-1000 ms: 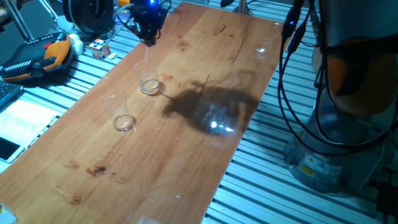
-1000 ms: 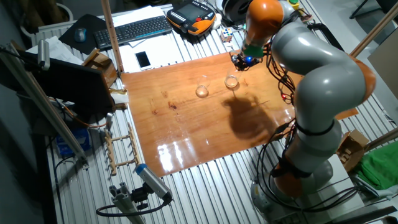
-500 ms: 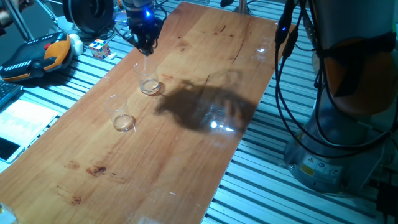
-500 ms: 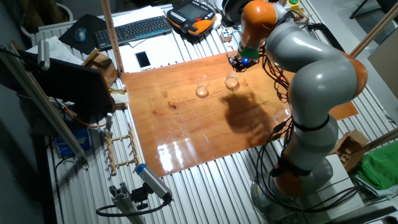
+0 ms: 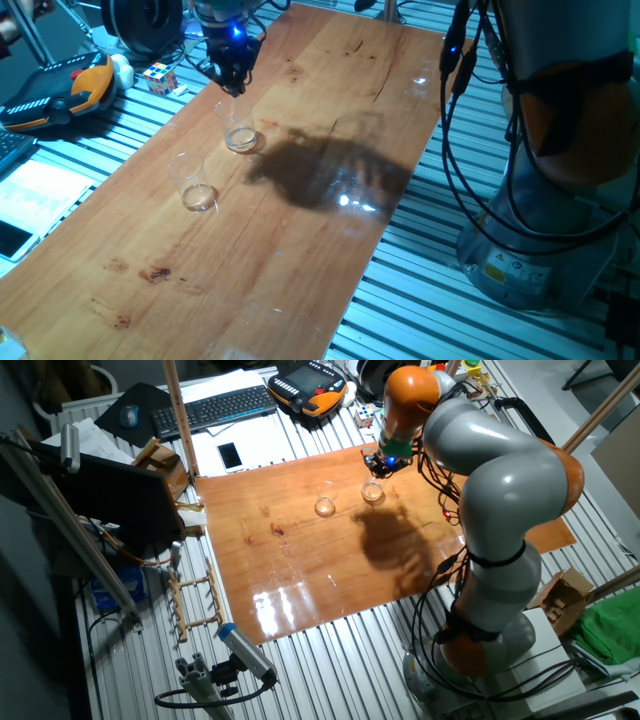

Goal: Transfer liquid using a dropper

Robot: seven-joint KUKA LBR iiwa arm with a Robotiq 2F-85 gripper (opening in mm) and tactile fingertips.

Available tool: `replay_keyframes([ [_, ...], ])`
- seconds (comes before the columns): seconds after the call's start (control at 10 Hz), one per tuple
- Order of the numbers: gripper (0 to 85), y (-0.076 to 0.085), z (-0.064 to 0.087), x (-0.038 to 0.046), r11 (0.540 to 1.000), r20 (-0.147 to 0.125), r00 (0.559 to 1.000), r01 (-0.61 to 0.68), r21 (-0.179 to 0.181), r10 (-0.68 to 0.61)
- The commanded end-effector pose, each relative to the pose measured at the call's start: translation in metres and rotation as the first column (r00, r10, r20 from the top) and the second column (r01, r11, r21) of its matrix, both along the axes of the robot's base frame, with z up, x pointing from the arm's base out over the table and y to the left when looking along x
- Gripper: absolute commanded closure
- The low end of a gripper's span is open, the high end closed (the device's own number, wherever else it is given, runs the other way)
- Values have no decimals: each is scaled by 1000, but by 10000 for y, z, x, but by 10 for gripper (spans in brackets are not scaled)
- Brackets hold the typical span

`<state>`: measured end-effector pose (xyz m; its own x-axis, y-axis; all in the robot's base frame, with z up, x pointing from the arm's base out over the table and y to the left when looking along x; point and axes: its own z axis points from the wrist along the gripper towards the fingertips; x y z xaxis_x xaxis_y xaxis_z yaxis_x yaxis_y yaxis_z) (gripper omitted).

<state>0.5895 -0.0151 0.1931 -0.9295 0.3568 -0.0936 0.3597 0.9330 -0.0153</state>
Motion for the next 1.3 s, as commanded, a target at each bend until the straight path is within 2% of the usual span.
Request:
replay_keyframes([
  [0.0,840,-9,-38,11,1000,0,1000,0,2,0],
  [0.4,840,-33,-167,44,1000,-5,1000,-3,14,3],
  [1.2,840,-61,-392,91,1000,10,1000,-10,23,9],
])
